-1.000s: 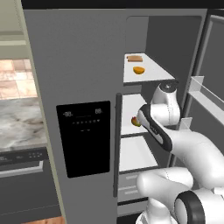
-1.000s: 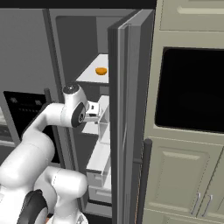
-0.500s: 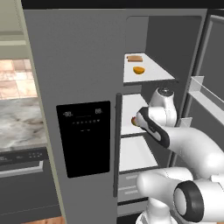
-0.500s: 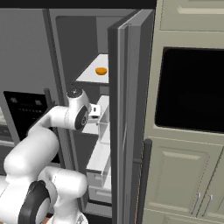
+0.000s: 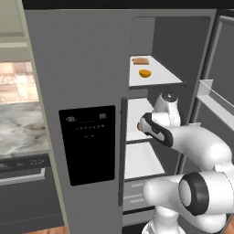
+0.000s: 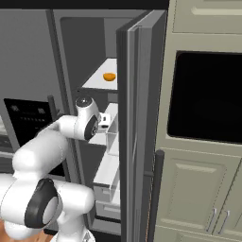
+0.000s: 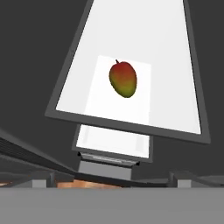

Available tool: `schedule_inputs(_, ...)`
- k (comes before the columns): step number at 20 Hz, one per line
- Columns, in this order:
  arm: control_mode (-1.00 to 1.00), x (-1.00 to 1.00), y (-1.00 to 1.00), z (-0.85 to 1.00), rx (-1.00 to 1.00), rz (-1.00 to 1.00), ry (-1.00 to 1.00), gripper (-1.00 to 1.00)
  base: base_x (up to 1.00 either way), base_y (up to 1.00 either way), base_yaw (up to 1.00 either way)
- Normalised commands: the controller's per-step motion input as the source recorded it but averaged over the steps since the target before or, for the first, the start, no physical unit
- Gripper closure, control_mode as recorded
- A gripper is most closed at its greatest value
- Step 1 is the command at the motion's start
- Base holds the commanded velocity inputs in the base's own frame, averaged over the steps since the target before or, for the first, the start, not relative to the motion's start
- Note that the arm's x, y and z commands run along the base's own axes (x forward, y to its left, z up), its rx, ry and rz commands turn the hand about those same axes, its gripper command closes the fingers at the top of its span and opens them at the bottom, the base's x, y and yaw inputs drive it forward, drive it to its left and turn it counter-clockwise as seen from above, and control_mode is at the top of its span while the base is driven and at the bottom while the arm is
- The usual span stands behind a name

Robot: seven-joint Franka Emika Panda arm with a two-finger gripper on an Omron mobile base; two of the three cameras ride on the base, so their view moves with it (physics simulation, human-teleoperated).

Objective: Pick up the mango and orange from the fridge and place one fruit on each plate on the dining counter.

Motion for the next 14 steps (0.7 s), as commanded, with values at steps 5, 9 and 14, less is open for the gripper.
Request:
schedule_inputs(5,-1.0,0.25,-0.03,-0.16,0.0,0.0,0.0,-1.0,0.0,0.0,0.0)
schedule_inputs(9,-1.0,0.26,-0.01,-0.22,0.0,0.0,0.0,-1.0,0.0,0.0,0.0)
schedule_inputs(14,-1.0,0.23,0.0,-0.21,0.0,0.0,0.0,-1.0,0.0,0.0,0.0)
